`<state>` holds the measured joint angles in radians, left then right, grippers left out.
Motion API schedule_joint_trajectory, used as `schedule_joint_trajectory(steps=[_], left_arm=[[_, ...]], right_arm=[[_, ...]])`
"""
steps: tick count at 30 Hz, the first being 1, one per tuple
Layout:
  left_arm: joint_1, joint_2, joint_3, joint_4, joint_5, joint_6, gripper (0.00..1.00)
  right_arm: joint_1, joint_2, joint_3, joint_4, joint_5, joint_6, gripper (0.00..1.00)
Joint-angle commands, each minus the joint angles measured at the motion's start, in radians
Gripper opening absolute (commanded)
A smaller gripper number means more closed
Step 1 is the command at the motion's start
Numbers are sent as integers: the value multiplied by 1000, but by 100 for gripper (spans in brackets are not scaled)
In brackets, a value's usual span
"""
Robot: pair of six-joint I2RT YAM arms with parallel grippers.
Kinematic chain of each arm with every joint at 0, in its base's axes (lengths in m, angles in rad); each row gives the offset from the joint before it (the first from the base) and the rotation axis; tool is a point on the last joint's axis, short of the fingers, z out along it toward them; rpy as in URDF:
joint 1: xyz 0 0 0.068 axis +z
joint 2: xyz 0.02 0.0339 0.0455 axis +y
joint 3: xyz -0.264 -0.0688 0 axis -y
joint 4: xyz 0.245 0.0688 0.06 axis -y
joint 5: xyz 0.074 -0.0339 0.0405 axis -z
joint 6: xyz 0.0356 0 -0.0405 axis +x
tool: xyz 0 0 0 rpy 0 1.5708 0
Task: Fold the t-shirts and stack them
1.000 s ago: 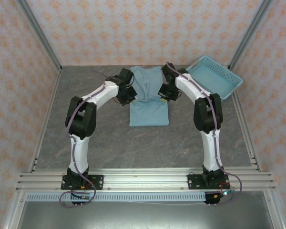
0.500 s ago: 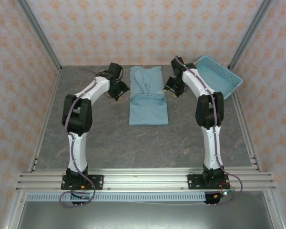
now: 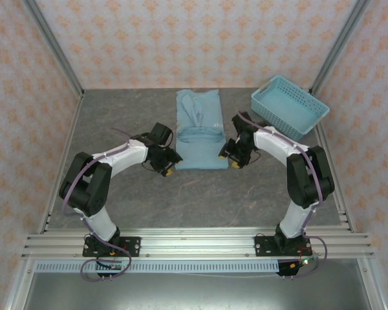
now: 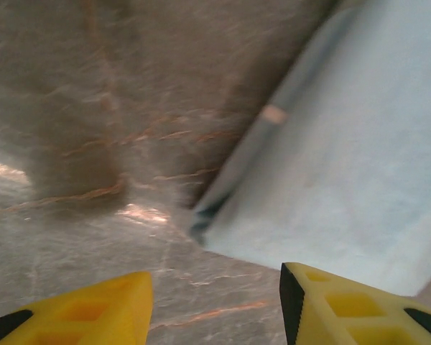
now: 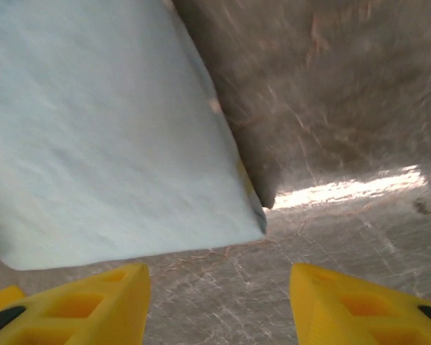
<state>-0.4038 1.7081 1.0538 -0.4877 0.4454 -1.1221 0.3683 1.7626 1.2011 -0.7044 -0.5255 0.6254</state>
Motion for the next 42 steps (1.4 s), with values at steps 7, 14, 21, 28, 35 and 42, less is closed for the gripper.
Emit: schedule_joint_trajectory(steps=[7,14,21,28,35,42], left_arm=[[11,79,32,67,16,-67,50],[9,157,88,91,27,-72,46],[4,248,171,123,10,-91,21],[32,166,256,60,-48,-73,0],[100,123,512,-90,-37,-5,0],[86,57,383,-100,-8,22,0]], right_arm=[[-6,36,-46,121,-28,72,53],[-6,120,4,102,-33,80,48],[-6,186,46,147,-51,120,29],[-19,154,221,25,24,86,0],[-68,155,541,-139,36,47,0],[-45,114,439,-137,-13,51,0]])
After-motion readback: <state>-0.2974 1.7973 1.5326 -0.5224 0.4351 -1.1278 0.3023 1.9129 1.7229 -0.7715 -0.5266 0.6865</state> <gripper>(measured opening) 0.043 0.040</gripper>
